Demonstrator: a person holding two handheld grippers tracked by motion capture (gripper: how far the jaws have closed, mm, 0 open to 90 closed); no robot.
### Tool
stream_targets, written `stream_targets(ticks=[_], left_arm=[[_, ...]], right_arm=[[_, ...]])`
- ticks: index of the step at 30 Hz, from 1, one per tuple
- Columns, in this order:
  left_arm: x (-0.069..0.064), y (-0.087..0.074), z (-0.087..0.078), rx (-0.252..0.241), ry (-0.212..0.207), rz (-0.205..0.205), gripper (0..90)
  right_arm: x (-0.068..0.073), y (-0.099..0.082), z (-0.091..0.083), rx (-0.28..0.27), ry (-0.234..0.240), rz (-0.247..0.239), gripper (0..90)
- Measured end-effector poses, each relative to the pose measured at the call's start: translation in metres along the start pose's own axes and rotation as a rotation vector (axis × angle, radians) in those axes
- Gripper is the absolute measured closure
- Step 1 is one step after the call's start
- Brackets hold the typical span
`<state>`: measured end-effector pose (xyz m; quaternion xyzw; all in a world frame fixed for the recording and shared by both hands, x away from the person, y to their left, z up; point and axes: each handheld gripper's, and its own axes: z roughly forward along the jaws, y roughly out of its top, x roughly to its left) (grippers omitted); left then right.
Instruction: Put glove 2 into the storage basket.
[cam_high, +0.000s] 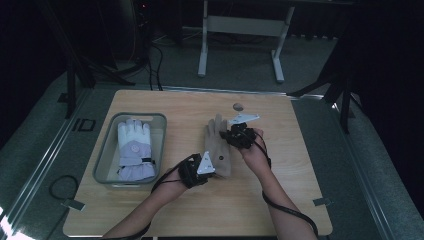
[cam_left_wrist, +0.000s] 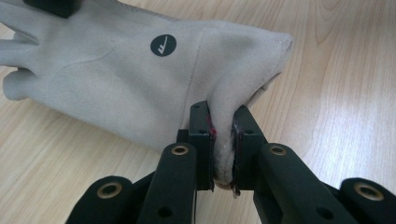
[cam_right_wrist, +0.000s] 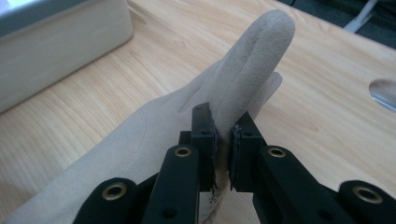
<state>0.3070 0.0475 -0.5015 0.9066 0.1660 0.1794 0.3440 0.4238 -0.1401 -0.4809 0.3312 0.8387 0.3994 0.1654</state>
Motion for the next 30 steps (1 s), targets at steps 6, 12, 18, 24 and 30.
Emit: stream_targets(ticks=[6, 12, 18, 24, 30], left_arm=[[0.005, -0.004, -0.016, 0.006, 0.011, -0.001, 81.7], [0.010, -0.007, -0.034, 0.018, 0.044, 0.007, 81.8], [0.017, -0.014, -0.052, 0.022, 0.066, -0.009, 81.7], [0.023, -0.019, -0.069, 0.023, 0.092, -0.013, 81.7], [0.027, -0.026, -0.086, 0.026, 0.117, -0.020, 81.7]], right_arm=[[0.013, 0.016, 0.000, -0.008, 0.008, -0.051, 82.7], [0.025, 0.035, 0.001, -0.033, 0.026, -0.067, 82.6], [0.038, 0.053, 0.004, -0.051, 0.043, -0.097, 82.6], [0.051, 0.072, 0.007, -0.068, 0.067, -0.113, 82.6], [0.068, 0.093, 0.011, -0.089, 0.088, -0.136, 82.6]])
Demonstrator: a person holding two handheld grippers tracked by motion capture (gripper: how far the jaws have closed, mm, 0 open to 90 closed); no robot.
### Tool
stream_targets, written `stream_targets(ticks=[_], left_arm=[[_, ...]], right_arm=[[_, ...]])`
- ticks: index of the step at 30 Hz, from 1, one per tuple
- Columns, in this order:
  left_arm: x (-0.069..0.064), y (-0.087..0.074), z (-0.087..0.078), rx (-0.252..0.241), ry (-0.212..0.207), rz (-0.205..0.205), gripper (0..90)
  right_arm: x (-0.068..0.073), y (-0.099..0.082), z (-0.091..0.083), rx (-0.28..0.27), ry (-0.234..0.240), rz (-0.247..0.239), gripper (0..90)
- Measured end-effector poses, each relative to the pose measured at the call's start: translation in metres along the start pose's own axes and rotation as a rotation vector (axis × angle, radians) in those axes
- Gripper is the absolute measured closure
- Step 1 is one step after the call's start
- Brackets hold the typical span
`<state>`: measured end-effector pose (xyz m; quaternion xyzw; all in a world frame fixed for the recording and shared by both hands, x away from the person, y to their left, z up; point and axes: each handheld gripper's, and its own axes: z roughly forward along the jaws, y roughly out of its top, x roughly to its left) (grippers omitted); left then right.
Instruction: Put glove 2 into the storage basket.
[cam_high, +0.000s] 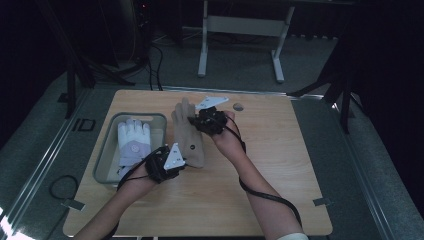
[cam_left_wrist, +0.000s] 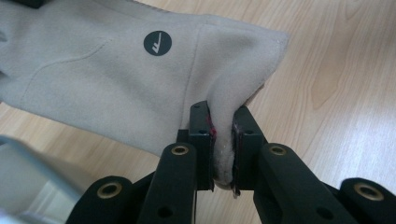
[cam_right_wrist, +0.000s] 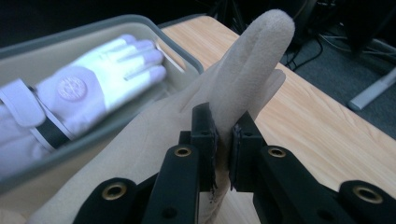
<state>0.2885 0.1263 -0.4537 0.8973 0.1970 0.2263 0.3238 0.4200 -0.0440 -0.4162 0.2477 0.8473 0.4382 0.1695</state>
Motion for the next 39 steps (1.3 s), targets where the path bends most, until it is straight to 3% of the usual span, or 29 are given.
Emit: stream_targets(ticks=[9, 22, 28, 32, 39], left_arm=[[0.012, -0.023, -0.026, 0.023, 0.045, -0.031, 81.8], [0.025, -0.065, -0.065, 0.061, 0.099, -0.098, 81.8], [0.028, -0.089, -0.083, 0.083, 0.124, -0.131, 81.7], [0.028, -0.098, -0.080, 0.100, 0.115, -0.150, 81.7], [0.031, -0.104, -0.063, 0.128, 0.076, -0.176, 81.7]], right_arm=[[0.024, 0.026, 0.022, -0.013, 0.036, -0.024, 82.5], [0.067, 0.059, 0.066, -0.012, 0.106, -0.072, 82.5], [0.093, 0.070, 0.094, -0.004, 0.144, -0.104, 82.4], [0.100, 0.066, 0.109, 0.020, 0.152, -0.104, 82.3], [0.095, 0.049, 0.130, 0.068, 0.156, -0.069, 82.2]])
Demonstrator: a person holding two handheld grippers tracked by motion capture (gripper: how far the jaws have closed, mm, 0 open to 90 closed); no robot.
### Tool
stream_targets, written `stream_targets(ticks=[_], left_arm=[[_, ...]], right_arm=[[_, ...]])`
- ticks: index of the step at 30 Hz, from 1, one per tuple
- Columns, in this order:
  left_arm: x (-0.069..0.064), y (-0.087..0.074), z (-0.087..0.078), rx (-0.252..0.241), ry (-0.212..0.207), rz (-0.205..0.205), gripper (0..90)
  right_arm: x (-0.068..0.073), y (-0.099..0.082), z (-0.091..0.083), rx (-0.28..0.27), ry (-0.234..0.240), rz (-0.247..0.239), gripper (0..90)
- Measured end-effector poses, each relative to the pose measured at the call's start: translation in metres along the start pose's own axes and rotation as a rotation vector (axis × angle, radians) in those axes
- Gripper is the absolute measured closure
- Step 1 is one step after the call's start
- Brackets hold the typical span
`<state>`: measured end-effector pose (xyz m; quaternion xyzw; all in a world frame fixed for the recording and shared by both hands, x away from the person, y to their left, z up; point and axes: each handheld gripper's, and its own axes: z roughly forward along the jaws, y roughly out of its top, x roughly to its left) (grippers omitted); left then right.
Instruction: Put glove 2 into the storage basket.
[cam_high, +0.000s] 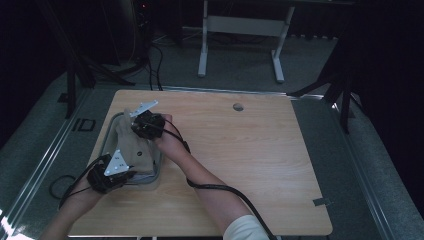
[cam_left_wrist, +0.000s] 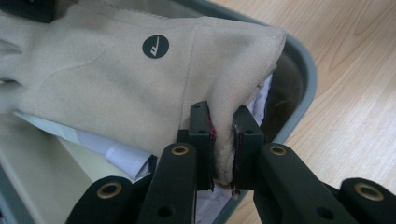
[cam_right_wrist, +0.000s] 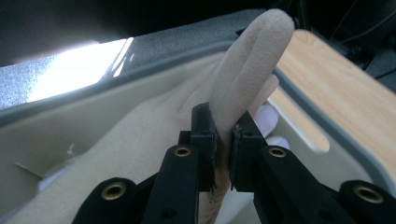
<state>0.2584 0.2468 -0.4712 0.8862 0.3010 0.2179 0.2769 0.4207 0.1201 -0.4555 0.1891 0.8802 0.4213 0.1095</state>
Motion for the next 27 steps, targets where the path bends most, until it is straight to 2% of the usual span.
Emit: stream_targets(ticks=[3, 10, 16, 19, 21, 25, 27], left_arm=[[0.000, 0.000, 0.004, 0.008, -0.010, -0.004, 81.7], [0.002, -0.004, 0.010, 0.016, -0.023, -0.025, 81.6], [0.004, -0.002, 0.014, 0.027, -0.036, -0.038, 81.2], [0.005, -0.002, 0.013, 0.027, -0.044, -0.049, 80.3], [0.007, -0.001, 0.011, 0.021, -0.052, -0.068, 77.2], [0.008, 0.001, 0.005, 0.002, -0.044, -0.077, 63.3], [0.010, 0.002, 0.001, -0.012, -0.035, -0.097, 55.0]], right_arm=[[-0.005, -0.005, 0.004, 0.022, 0.003, 0.025, 82.0], [-0.011, -0.017, 0.015, 0.070, -0.002, 0.050, 81.1], [-0.014, -0.022, 0.019, 0.071, 0.002, 0.072, 78.6], [-0.014, -0.019, 0.015, 0.061, 0.012, 0.066, 70.7], [-0.015, -0.018, 0.012, 0.053, 0.017, 0.063, 60.5], [-0.015, -0.016, 0.006, 0.035, 0.025, 0.066, 43.1], [-0.014, -0.016, 0.002, 0.028, 0.020, 0.061, 34.6]])
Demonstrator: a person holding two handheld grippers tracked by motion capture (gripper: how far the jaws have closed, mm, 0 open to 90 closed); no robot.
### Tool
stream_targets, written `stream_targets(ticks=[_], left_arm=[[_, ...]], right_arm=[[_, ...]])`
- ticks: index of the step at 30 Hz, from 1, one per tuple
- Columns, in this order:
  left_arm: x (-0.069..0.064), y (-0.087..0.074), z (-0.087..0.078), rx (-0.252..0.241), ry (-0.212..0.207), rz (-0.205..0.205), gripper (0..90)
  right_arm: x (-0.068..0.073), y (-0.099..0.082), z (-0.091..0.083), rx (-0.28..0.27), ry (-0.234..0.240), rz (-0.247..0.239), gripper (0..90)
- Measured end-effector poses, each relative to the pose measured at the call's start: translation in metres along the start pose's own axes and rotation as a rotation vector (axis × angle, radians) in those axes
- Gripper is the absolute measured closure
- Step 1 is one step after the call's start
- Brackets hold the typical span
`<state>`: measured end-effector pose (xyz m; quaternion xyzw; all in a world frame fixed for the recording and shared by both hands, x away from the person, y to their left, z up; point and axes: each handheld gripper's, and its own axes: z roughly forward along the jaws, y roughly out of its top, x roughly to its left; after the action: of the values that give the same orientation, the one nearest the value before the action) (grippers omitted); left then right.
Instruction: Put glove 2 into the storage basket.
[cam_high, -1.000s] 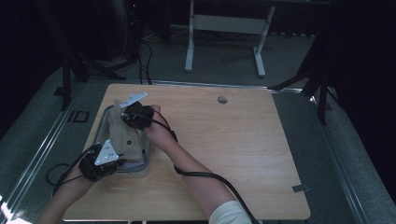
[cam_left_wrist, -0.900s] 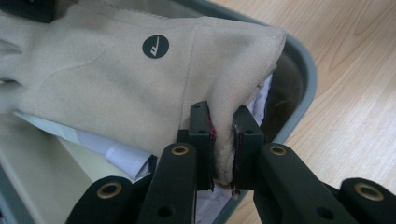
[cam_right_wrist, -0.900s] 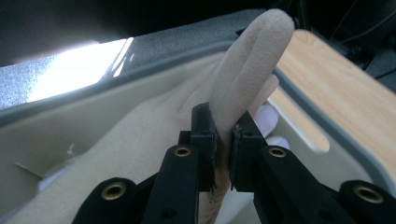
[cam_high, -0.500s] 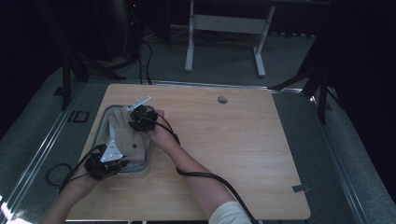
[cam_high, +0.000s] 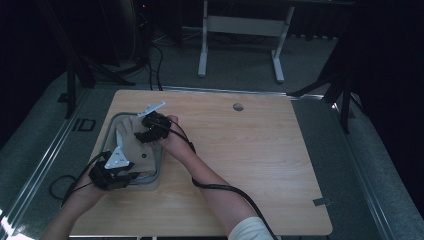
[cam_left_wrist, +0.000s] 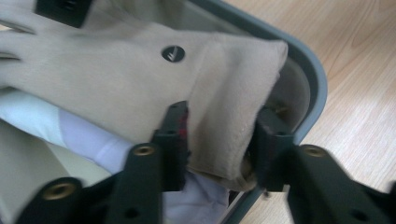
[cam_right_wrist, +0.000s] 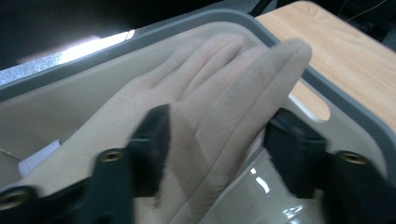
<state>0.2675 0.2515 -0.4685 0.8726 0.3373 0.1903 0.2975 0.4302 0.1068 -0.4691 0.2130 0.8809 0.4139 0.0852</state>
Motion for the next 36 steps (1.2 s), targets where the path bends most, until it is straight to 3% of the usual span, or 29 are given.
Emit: stream_targets(ticks=[3, 6, 8, 10, 17, 23, 36], left_arm=[[0.000, 0.004, -0.007, -0.043, 0.007, -0.032, 41.7], [0.001, 0.009, -0.012, -0.085, -0.016, -0.079, 29.8], [0.000, 0.013, -0.014, -0.100, -0.030, -0.081, 19.2], [-0.002, 0.016, -0.014, -0.112, -0.035, -0.077, 14.2], [-0.012, 0.030, -0.009, -0.200, -0.028, -0.073, 14.2], [-0.017, 0.036, -0.005, -0.217, -0.049, -0.075, 14.2], [-0.044, 0.058, 0.015, -0.241, -0.107, -0.018, 14.2]], right_arm=[[0.000, 0.001, -0.007, 0.003, 0.053, -0.010, 21.0], [-0.001, 0.002, -0.014, -0.026, 0.064, -0.012, 13.5], [-0.002, 0.002, -0.018, -0.028, 0.057, -0.010, 14.0], [-0.003, 0.000, -0.023, -0.032, 0.054, -0.026, 13.8], [-0.007, -0.010, -0.043, -0.041, 0.032, -0.052, 13.9], [-0.011, -0.023, -0.058, -0.034, 0.019, -0.056, 14.0], [-0.027, -0.062, -0.094, -0.025, -0.015, -0.028, 14.3]])
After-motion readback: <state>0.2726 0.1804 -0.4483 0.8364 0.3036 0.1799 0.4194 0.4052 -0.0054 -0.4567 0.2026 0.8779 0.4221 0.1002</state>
